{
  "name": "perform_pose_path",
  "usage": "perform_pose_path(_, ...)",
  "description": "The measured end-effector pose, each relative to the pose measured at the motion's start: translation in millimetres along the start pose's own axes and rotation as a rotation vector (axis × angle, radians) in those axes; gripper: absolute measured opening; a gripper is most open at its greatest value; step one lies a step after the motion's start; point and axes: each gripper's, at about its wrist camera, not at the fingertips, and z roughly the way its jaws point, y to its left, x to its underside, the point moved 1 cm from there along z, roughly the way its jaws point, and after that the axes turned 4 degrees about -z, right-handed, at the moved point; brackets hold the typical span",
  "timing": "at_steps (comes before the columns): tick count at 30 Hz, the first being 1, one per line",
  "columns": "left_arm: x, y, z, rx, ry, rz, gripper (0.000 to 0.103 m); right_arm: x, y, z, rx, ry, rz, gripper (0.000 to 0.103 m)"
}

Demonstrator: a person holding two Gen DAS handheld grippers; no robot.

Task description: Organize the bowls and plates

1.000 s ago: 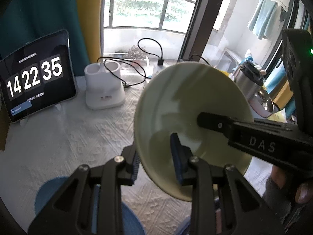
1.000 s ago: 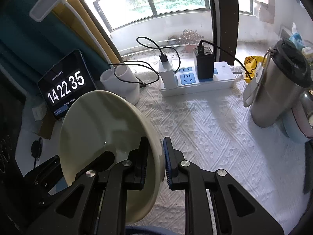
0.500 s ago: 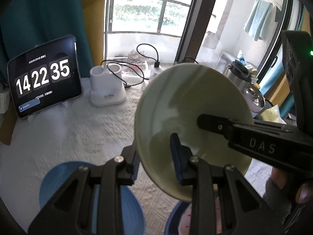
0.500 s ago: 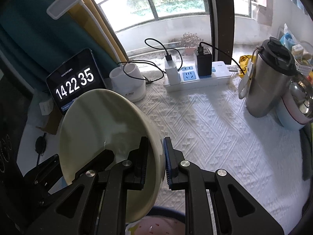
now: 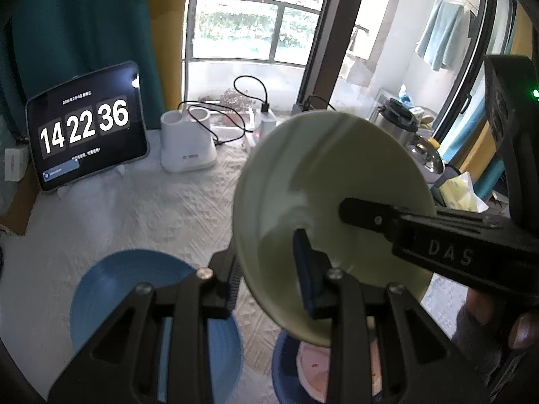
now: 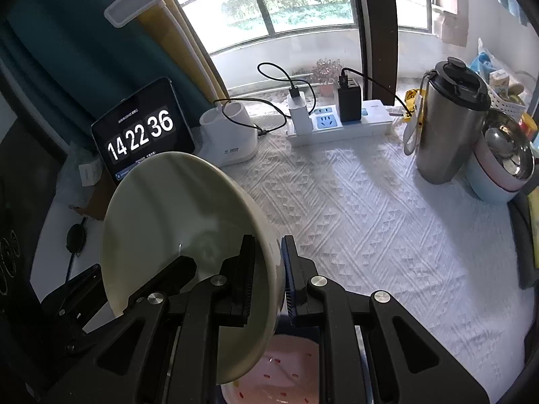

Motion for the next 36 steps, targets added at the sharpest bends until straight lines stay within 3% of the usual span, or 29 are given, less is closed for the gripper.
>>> perform_pose_path(36,62.4,-27.4,-20.7,0.036,0.047,0.056,0.03,80.7,-13.9,-23.1,0.021,0.015,0.07,0.017)
